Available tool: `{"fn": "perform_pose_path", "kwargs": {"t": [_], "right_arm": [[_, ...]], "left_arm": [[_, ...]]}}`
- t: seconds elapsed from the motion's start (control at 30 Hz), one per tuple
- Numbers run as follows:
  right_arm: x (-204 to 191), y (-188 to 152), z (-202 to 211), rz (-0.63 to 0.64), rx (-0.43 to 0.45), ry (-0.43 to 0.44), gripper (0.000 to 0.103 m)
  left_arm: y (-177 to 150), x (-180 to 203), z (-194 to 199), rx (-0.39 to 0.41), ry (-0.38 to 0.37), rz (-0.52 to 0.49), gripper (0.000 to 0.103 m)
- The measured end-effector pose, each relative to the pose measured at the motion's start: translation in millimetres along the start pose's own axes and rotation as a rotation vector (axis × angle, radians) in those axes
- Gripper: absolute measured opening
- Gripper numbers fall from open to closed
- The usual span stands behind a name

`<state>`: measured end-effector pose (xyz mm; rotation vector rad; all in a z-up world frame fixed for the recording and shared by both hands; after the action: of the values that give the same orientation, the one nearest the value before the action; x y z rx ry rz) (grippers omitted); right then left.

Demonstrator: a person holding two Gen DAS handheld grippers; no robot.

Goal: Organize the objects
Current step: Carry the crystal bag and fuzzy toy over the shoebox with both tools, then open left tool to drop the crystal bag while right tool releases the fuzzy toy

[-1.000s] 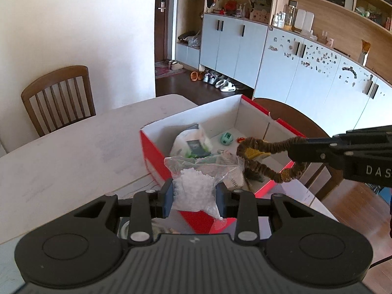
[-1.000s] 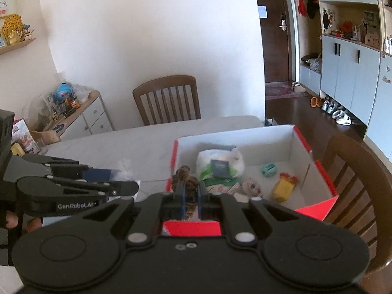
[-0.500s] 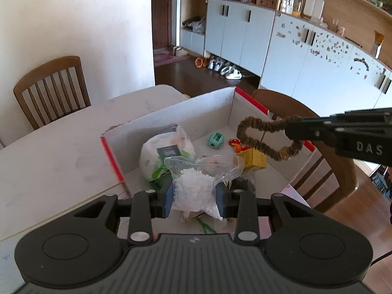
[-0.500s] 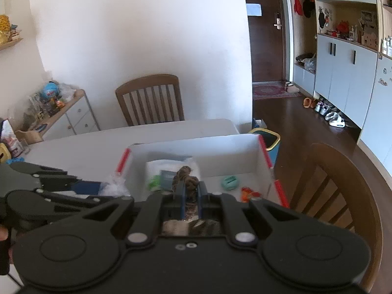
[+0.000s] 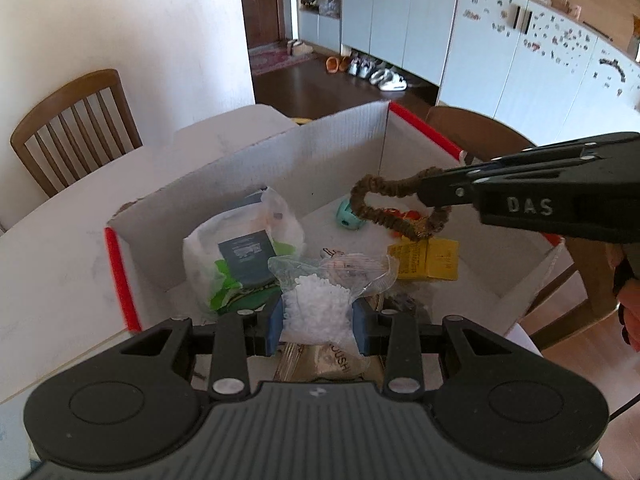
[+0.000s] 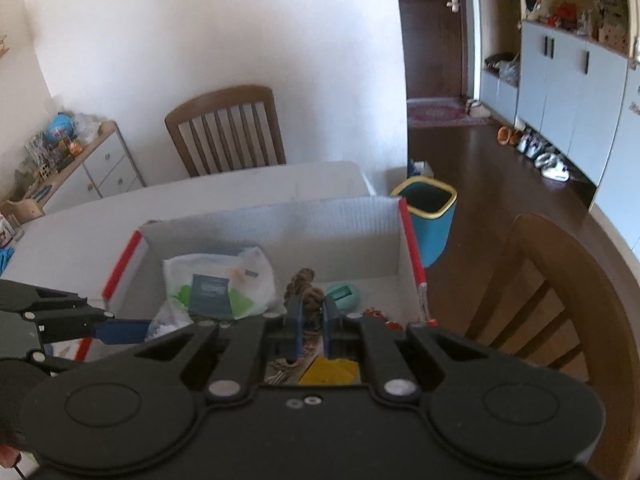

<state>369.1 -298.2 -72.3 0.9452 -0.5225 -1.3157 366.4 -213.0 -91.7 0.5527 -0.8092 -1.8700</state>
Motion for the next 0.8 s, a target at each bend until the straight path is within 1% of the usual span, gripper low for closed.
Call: {"fn": "perform_pose_path", "kwargs": {"t": [0.23, 0.43, 0.57, 0.63, 0.8], "right_arm": [[3.5, -12.8, -27.4, 0.026, -0.078, 0.012, 0.008], [3.3, -21.9, -38.9, 0.059, -0.136, 0.029, 0.008], [1.0, -24.3, -41.6, 0.084, -0.146, 0.029, 0.009], [-0.5, -25.4, -40.9, 0.102, -0.148, 0.029, 0.014], [1.6, -21.8, -35.8, 0.098, -0.141, 0.042, 0.018]], "left_arm": [[-1.2, 2.2, -23.1, -0.038, 0.004, 0.006, 0.034], [-4.3, 1.2, -34.3, -0.064, 0.005, 0.019, 0.035], [-4.7, 2.2, -37.4, -0.07, 0.003, 0.024, 0.035], [-4.5, 2.4, -38.2, -0.069, 0.003, 0.024, 0.035], [-3.9, 3.8, -37.5, -0.069, 0.008, 0.025, 0.036]]}}
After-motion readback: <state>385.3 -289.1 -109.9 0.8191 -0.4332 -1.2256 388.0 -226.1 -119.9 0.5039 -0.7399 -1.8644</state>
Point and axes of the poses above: each gripper's, at about its wrist camera, not at the fingertips, and z roughly against the way its jaws point, x to its right, y to its top, the point moved 6 cm from there along -z, roughly the way its jaws point, and after that the axes turned 12 degrees about x, right-handed, at the moved point
